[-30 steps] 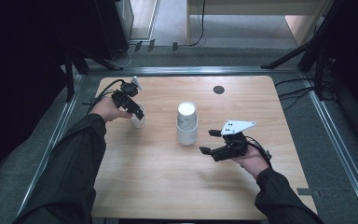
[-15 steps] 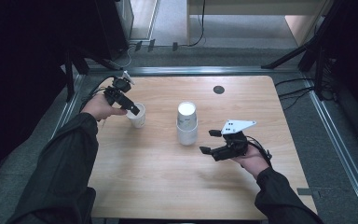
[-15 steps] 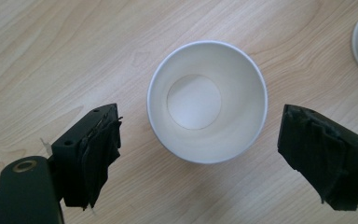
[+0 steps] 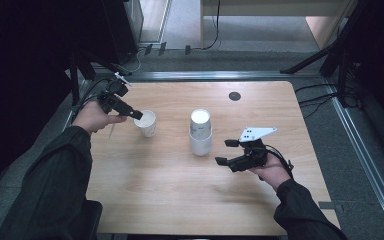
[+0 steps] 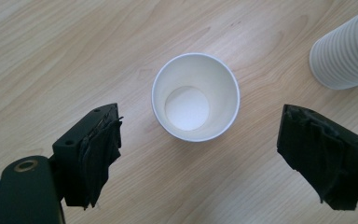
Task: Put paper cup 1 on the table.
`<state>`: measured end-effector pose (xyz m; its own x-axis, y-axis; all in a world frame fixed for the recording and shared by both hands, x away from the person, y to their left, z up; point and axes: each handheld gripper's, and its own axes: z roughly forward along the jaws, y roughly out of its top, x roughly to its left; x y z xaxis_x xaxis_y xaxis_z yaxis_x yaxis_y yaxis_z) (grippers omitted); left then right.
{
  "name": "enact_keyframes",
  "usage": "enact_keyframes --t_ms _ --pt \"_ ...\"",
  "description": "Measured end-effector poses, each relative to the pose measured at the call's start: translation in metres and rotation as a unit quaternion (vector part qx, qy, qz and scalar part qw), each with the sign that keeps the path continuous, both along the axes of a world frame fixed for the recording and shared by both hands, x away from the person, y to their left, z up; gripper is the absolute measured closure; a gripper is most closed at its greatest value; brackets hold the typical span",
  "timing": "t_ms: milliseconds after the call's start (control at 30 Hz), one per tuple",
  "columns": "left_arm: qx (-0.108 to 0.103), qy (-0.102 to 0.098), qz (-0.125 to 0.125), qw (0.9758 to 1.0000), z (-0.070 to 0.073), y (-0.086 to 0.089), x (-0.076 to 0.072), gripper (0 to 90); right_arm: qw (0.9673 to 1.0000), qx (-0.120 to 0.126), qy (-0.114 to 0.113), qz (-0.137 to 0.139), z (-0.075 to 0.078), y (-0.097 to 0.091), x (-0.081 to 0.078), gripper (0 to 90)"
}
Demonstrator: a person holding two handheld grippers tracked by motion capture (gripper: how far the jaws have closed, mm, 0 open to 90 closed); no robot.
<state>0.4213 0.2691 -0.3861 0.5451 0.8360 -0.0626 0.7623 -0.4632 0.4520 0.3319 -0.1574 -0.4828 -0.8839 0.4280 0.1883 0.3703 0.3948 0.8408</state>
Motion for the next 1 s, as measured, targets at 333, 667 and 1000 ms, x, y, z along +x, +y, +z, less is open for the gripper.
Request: enact_keyframes --t_ms 333,667,1000 --pt "-0.026 -0.031 -0.016 0.999 0.008 -0.001 -0.022 14.0 0.9996 -0.022 -0.014 0.009 0.005 0.0 0.0 19.3" --pt "-0.064 -0.064 -0.037 0.9952 0.011 -0.007 -0.057 14.4 0.9992 -0.036 -0.013 0.014 0.008 -0.006 0.0 18.5" --pt "-0.106 -0.084 -0.053 0.9894 0.005 -0.015 -0.084 14.4 0.9993 -0.03 -0.011 0.016 0.012 -0.002 0.001 20.3"
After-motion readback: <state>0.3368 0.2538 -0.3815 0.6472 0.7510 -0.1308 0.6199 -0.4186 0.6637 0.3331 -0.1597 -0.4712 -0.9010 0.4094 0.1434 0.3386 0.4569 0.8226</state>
